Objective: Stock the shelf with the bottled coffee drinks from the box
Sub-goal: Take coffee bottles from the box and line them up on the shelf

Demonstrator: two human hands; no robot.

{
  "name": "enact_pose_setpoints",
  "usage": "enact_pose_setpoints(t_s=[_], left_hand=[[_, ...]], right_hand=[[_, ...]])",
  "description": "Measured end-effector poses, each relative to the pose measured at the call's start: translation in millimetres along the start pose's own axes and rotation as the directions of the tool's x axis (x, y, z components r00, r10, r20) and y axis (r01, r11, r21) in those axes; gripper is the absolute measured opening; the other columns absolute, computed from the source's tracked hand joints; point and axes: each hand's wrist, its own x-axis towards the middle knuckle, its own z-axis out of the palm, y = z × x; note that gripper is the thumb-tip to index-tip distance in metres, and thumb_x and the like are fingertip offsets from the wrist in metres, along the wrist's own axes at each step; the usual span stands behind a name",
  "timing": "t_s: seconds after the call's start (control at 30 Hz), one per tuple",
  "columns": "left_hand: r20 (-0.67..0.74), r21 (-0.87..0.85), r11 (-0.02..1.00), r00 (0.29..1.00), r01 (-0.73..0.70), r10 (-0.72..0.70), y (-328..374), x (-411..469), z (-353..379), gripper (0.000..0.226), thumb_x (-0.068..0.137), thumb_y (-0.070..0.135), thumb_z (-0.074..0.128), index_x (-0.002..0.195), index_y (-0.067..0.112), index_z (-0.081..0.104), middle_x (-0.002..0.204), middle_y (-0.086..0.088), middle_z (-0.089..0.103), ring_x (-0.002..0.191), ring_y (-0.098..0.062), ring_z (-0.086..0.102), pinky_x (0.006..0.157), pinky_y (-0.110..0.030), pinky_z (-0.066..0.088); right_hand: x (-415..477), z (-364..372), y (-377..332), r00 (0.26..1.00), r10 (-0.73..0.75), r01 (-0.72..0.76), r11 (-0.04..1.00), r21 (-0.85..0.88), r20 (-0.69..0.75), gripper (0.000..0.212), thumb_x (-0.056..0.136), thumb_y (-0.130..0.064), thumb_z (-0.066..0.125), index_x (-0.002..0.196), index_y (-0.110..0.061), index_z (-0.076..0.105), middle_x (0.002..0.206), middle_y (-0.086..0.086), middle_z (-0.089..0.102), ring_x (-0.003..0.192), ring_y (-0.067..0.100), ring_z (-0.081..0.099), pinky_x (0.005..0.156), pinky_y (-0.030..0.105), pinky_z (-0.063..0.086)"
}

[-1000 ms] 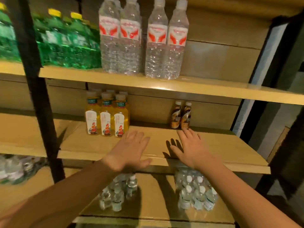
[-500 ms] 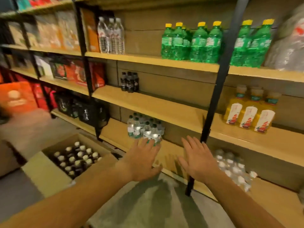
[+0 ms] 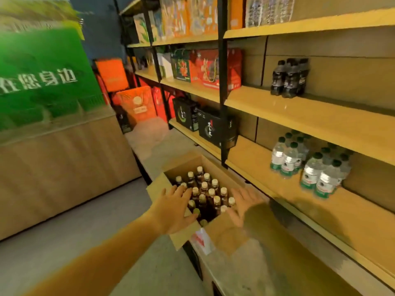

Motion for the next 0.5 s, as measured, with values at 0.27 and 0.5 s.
enact_pose_setpoints(t_s=[0.27,0.5], left_hand=[[0.108,-0.124,0.992,0.994,0.029,-0.015,-86.8,103.3,46.9,0.081,0.095,0.066,0.040,0.158,0.019,0.021,0.159,-0.006,0.033,0.142,-0.031,0.037,0.111,-0.046,0.040],[0.212,-0.332,0.941,0.967,-0.067,0.143,-150.7,235.6,100.7,0.071,0.095,0.055,0.053,0.153,0.021,0.031,0.152,-0.006,0.043,0.135,-0.030,0.046,0.109,-0.041,0.042]], right_hand=[[99.1,90.0,-19.8,0.993,0.115,-0.115,0.983,0.142,0.003,0.062,0.093,-0.060,0.053,0.143,-0.024,0.050,0.141,0.003,0.060,0.130,0.023,0.056,0.107,0.041,0.048],[163.7,142.0,-42.5,0.917,0.326,-0.375,0.900,0.221,0.229,0.064,0.102,-0.056,0.039,0.156,-0.025,0.025,0.157,0.000,0.041,0.142,0.020,0.042,0.112,0.035,0.041]])
